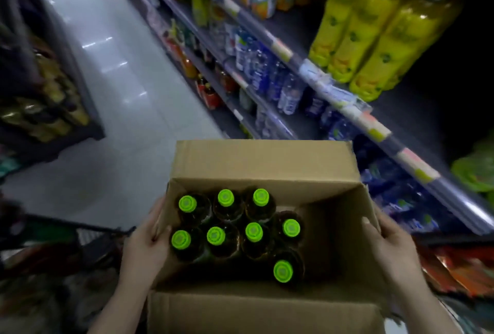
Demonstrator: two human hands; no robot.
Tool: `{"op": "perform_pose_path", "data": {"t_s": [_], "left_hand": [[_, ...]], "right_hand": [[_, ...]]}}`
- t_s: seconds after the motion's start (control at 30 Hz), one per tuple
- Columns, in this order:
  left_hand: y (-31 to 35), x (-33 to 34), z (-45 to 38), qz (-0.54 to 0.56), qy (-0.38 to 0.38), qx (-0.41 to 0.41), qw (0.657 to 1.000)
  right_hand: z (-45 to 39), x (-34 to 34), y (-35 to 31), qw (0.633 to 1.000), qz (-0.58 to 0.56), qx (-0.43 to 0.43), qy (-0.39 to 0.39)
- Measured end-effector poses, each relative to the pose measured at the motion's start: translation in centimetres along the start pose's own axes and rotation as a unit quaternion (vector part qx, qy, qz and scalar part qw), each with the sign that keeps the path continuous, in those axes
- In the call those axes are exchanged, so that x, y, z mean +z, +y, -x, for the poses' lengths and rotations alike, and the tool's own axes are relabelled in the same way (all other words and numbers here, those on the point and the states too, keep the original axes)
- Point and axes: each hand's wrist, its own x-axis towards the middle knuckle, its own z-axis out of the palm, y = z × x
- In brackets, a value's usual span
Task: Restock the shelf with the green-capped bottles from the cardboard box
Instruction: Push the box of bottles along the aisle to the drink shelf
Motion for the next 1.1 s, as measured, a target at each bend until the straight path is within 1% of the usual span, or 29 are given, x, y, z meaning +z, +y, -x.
{"op": "perform_pose_path", "data": {"t_s": [0.13, 0.23, 0.43, 0.5, 0.6, 0.73, 0.83, 0.97, 1.1], "left_hand": [[-1.7, -4.8, -1.6, 0.028, 0.07, -0.068, 0.995], [-2.5, -7.5, -2.9, 0.059, 0.102, -0.094, 0.989], [-3.7, -11.4, -7.6, 0.063, 0.162, -0.139, 0.975], [-3.3, -12.3, -9.9, 0.061, 0.172, -0.145, 0.972], [-2.5, -13.1, -14.0, 0.076, 0.208, -0.156, 0.963], [-1.6, -14.7, -20.5, 0.103, 0.224, -0.18, 0.952], [-0.3, -16.8, -25.3, 0.108, 0.234, -0.195, 0.946], [0.9, -19.7, -31.9, 0.126, 0.252, -0.186, 0.941], [1.2, -22.8, -39.2, 0.108, 0.263, -0.183, 0.941]], "right_hand": [[-3.1, 5.5, -6.0, 0.994, 0.05, -0.067, -0.074], [-5.8, 9.7, -9.9, 0.984, 0.076, -0.112, -0.118], [-10.2, 18.2, -17.7, 0.97, 0.08, -0.132, -0.185], [-12.0, 21.1, -20.2, 0.965, 0.084, -0.136, -0.209], [-15.2, 25.7, -23.9, 0.956, 0.076, -0.147, -0.242], [-20.3, 31.6, -29.7, 0.949, 0.071, -0.149, -0.269], [-23.4, 35.2, -34.1, 0.941, 0.075, -0.167, -0.284], [-27.0, 40.0, -39.8, 0.936, 0.087, -0.186, -0.286], [-30.0, 45.3, -44.8, 0.94, 0.097, -0.177, -0.276]]}}
